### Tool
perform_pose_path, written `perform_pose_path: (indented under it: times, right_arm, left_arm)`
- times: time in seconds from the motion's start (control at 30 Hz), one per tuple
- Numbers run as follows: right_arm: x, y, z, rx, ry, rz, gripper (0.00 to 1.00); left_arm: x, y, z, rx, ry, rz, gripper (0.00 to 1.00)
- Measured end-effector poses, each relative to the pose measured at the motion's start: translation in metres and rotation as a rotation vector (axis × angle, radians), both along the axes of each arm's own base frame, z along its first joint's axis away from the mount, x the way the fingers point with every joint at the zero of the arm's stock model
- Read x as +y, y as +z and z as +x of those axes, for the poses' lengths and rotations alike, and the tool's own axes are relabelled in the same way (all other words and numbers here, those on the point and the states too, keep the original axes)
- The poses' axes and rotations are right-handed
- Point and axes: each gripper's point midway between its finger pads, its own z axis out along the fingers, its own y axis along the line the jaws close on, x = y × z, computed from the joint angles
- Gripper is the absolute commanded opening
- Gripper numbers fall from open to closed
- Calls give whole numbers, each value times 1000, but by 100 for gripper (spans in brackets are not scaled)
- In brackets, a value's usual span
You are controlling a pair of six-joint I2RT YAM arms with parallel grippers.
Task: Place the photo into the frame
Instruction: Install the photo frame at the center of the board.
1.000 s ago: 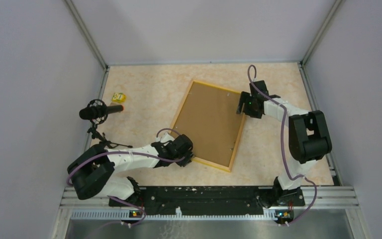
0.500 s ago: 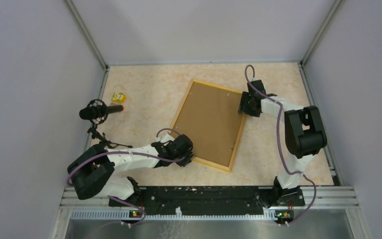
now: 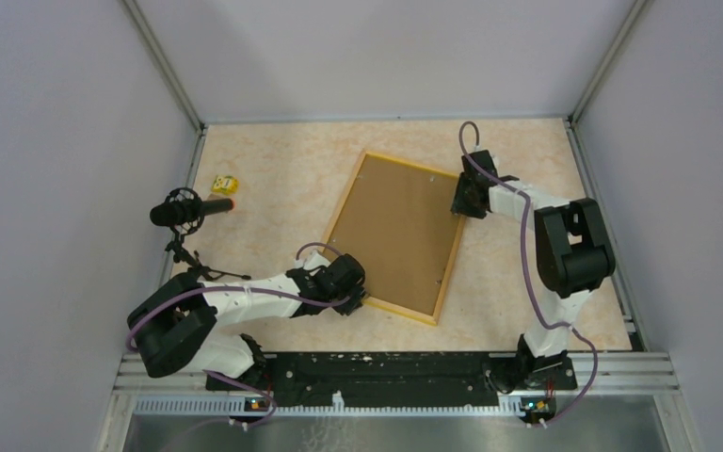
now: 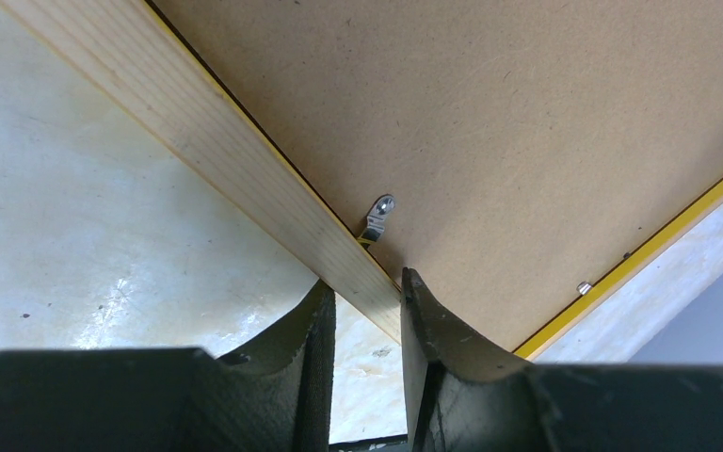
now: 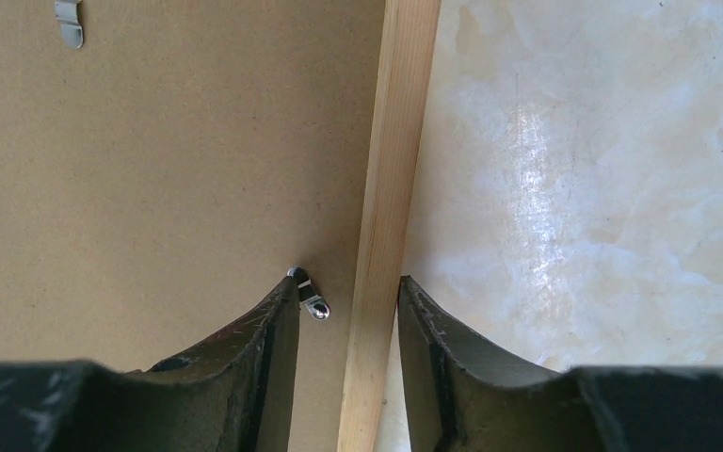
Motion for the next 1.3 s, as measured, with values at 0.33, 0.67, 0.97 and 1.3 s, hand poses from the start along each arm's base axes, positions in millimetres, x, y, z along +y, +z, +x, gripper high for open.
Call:
perform_pose_path:
  times: [0.33,0.67,0.97,1.3]
  right_arm:
    - [-3,0,-1,5,-61,-2,4]
    - [-5,1,-3,24,-79,-13,0]
    - [-3,0,-4,30,-109,17,0]
    - [-2,1,-10,-18,-98,91,39]
  left_arm:
    - [0,0,0,0,0,0,31]
    - [0,0,0,0,0,0,31]
    - [0,0,0,5,10,-3,28]
    - [11,2,3,-14,-6,85,28]
